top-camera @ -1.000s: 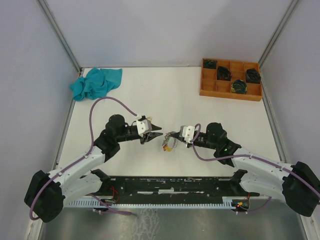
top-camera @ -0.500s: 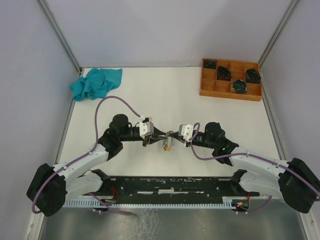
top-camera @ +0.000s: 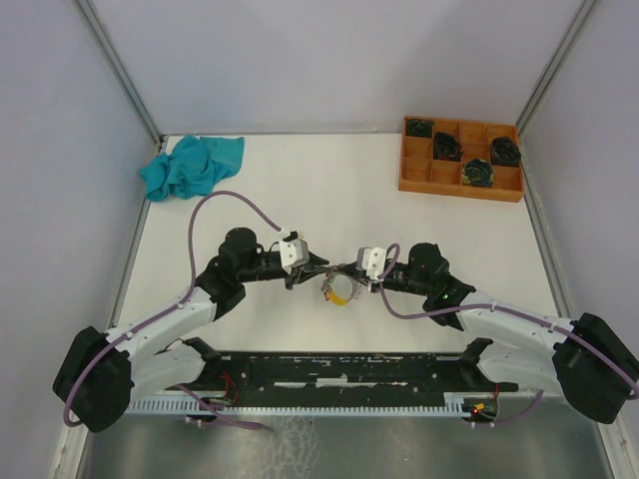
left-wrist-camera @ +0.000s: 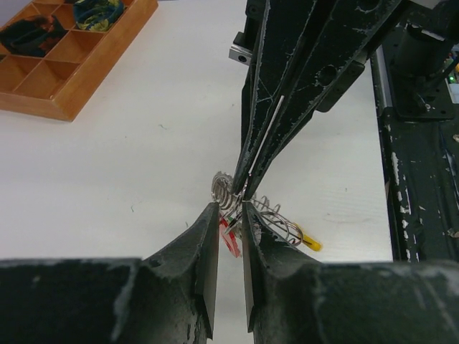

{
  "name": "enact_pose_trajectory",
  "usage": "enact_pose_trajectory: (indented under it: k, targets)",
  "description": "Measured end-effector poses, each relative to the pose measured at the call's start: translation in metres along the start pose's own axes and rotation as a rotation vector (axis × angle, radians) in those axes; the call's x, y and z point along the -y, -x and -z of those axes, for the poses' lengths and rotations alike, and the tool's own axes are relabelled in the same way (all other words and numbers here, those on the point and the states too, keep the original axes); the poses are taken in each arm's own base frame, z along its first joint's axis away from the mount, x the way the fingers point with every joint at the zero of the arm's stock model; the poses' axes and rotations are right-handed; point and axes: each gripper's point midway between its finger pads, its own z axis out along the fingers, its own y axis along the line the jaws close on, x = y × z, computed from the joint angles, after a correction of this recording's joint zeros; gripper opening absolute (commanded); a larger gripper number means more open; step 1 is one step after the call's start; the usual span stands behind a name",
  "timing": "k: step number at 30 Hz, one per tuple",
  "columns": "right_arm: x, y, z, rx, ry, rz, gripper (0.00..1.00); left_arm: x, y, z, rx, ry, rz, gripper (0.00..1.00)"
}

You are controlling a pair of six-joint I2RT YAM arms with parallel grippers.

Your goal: Put the keys on the keyring

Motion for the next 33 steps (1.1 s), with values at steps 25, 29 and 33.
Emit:
enact_pose_trajectory:
  k: [25,29,33]
  targets:
    - [-0.004,0.002,-0.002,0.017,0.026,0.0,0.01,-0.013,0.014,0.009,0.026,0.077,-0.032,0.26]
    - [-0.004,0.002,-0.002,0.018,0.027,0.0,0.01,-0.006,0.011,0.006,0.023,0.036,-0.022,0.26]
    - [-0.005,0.002,-0.002,0.019,0.031,0.0,0.01,0.004,0.006,0.002,0.011,-0.008,-0.004,0.25]
